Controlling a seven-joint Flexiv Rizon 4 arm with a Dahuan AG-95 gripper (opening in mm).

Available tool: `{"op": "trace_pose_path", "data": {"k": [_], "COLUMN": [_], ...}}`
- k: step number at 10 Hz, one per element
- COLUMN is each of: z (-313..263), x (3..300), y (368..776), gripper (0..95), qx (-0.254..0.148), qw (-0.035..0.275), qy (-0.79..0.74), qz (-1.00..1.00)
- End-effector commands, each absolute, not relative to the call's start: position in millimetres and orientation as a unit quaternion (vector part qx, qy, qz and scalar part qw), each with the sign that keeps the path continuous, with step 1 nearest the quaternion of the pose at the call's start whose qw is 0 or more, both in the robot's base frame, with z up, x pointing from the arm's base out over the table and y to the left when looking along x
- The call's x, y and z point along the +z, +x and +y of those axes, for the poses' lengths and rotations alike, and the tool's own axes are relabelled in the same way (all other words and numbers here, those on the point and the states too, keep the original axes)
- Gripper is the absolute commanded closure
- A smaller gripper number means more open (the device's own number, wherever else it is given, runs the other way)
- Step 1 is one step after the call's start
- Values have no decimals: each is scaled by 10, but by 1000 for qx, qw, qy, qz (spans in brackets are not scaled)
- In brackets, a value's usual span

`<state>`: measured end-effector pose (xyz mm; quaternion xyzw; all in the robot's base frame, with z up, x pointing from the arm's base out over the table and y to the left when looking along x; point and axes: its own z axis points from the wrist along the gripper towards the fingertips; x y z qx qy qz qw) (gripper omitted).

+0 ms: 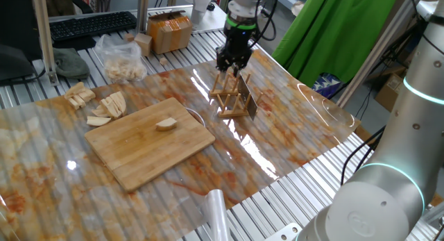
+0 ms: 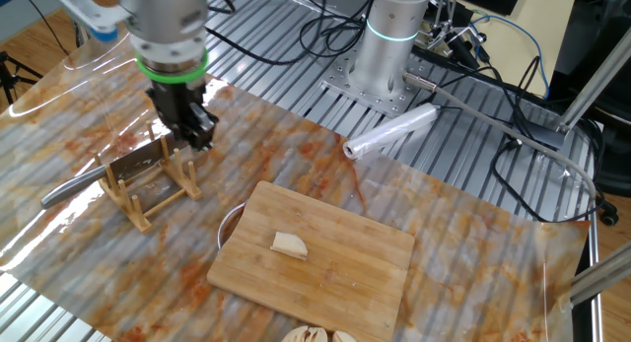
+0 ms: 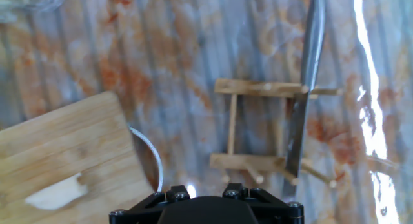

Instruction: Slice the lotus root

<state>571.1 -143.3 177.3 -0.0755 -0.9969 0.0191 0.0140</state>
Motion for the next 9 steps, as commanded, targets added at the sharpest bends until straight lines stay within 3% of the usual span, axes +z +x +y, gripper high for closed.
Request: {"op": "trace_pose_path", "data": {"k": [1,9], "z": [-1539,-1860], "x": [1799,1720], "y": [5758,5908], "gripper": [570,570], "qx": [19,11], "qw": [17,21], "qy": [-75,-82], "qz": [-997,-996]}}
